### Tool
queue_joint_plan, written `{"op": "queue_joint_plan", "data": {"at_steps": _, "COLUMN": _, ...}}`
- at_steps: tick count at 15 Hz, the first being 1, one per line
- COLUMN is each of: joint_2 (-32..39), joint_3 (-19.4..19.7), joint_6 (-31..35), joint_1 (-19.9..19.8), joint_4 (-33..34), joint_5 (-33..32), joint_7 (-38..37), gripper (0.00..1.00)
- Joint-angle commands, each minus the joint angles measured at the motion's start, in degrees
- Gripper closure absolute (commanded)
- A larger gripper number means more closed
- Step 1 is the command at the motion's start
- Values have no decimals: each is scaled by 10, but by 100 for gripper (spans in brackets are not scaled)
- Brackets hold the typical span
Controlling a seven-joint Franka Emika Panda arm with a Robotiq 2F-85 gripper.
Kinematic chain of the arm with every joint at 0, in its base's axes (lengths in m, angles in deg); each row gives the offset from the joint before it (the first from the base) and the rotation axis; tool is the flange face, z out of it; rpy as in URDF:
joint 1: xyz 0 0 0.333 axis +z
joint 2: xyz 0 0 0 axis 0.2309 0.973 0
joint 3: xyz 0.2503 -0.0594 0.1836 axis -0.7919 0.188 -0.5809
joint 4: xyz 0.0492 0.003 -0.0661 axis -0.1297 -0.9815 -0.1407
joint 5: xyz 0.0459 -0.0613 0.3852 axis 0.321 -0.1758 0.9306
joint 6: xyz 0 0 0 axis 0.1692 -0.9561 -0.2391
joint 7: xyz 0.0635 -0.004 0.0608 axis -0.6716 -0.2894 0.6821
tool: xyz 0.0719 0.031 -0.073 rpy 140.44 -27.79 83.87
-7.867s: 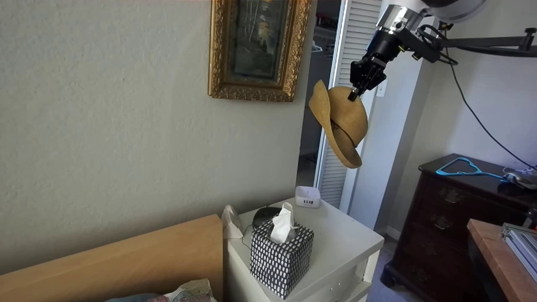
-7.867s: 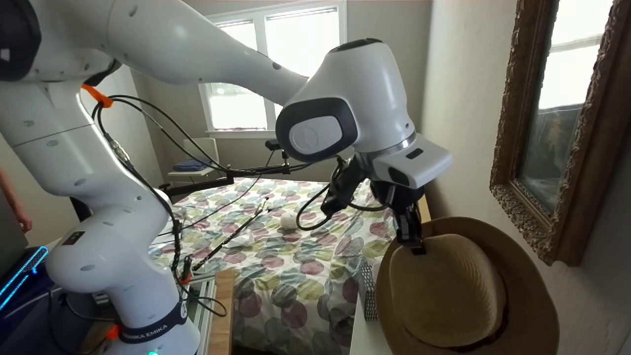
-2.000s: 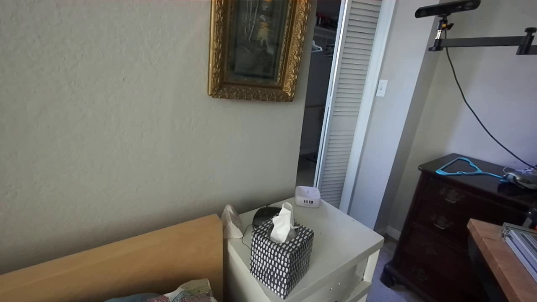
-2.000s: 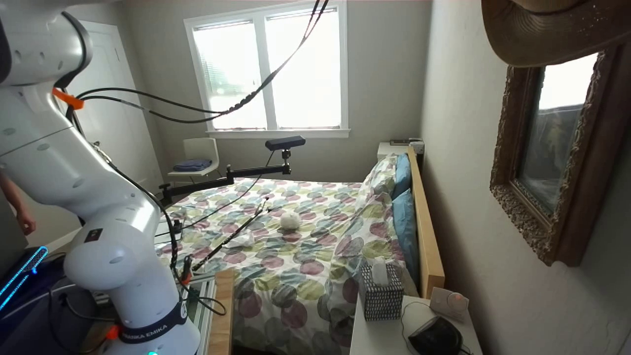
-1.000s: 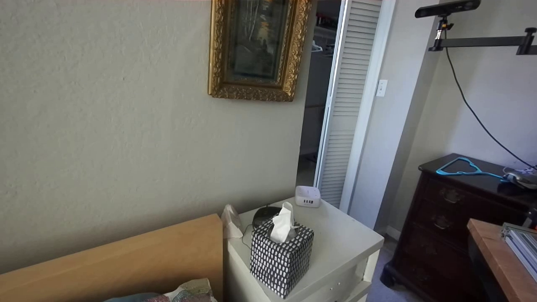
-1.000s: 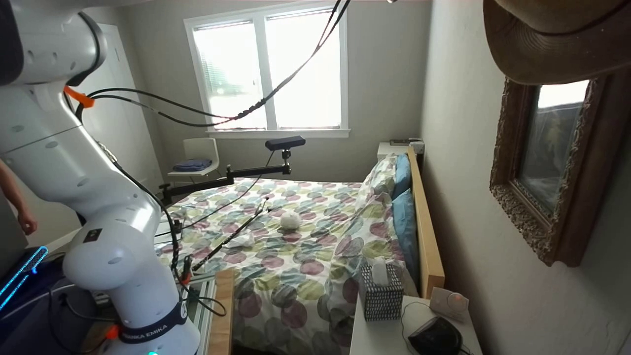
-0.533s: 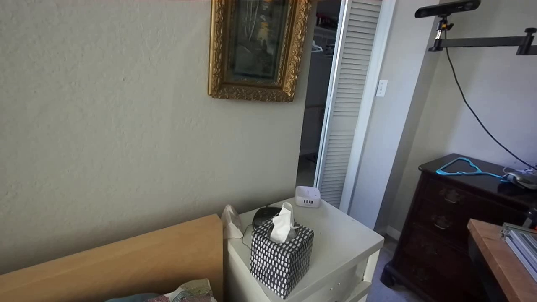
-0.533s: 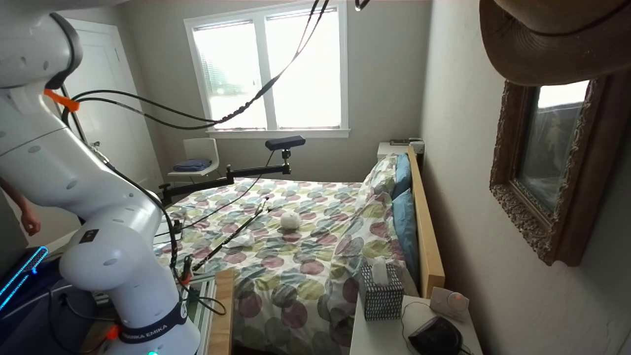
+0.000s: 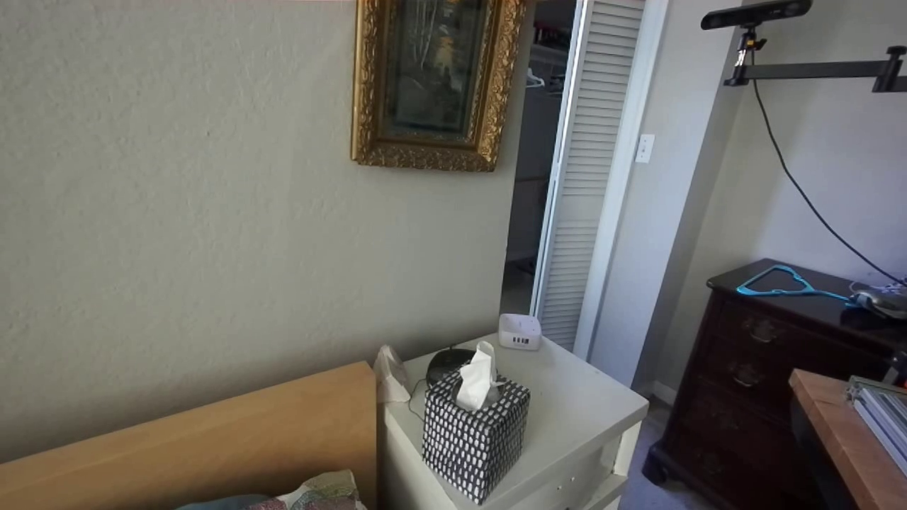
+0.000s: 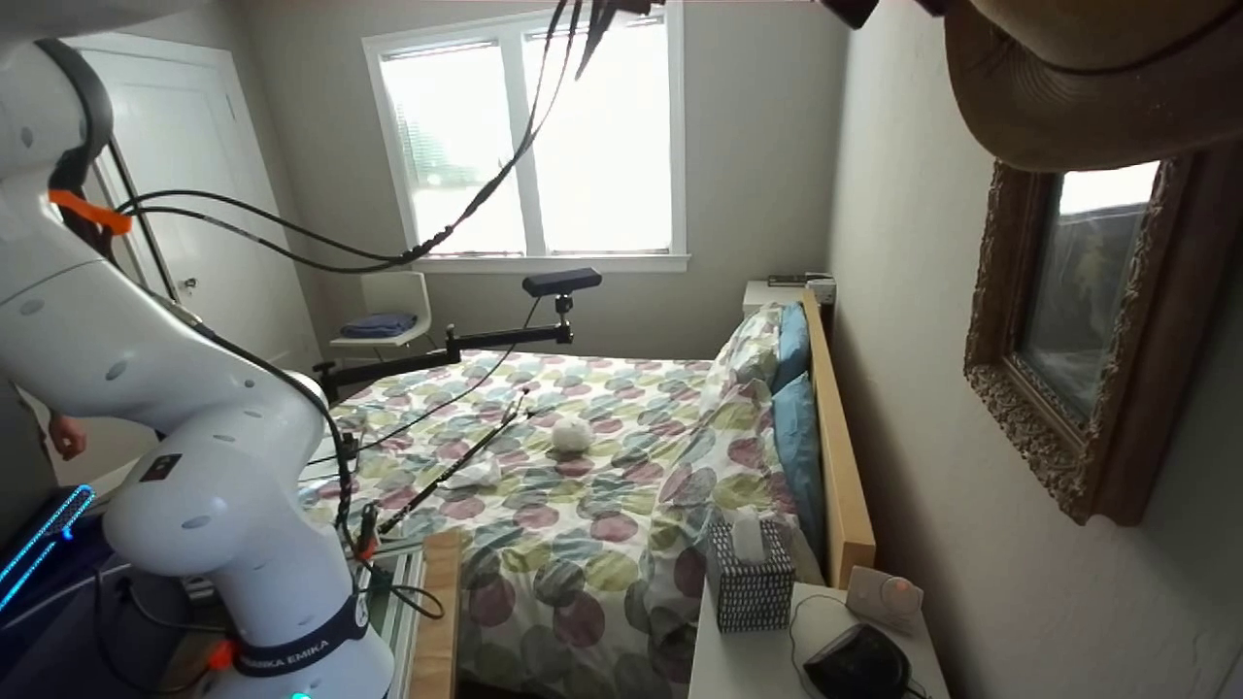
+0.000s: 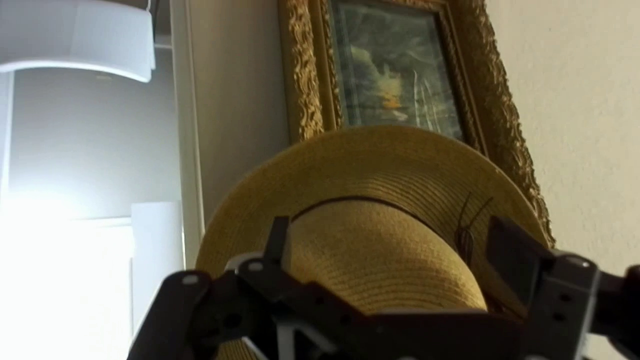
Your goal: Hang the hat on the top right of the picture frame
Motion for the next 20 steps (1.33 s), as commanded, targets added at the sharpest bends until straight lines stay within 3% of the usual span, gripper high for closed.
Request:
{"op": "queue_joint_plan", "data": {"at_steps": 1, "joint_2": -18, "joint_3": -33, "joint_6": -69, "joint_1": -60, "joint_4": -29, "joint_5": -43, "joint_7": -50, "gripper": 0}}
{"op": "queue_joint_plan", "data": {"at_steps": 6, "joint_2": 0, "joint_3": -71, "joint_6": -166, "joint_1": -98, "joint_4": -39, "joint_5": -96, "joint_7": -100, "gripper": 0}}
{"op": "queue_joint_plan", "data": {"at_steps": 13, "joint_2": 54, "joint_3": -88, "joint_6": -278, "joint_1": -94, "joint_4": -59, "joint_5": -132, "joint_7": -143, "gripper": 0}}
{"op": "queue_joint_plan", "data": {"at_steps": 19, "joint_2": 2, "joint_3": -73, "joint_6": -261, "joint_1": -93, "joint_4": -133, "joint_5": -151, "joint_7": -103, "gripper": 0}}
{"op": "queue_joint_plan", "data": {"at_steps": 20, "joint_2": 47, "joint_3": -72, "joint_6": -276, "joint_1": -88, "joint_4": -91, "joint_5": -135, "joint_7": -114, "gripper": 0}}
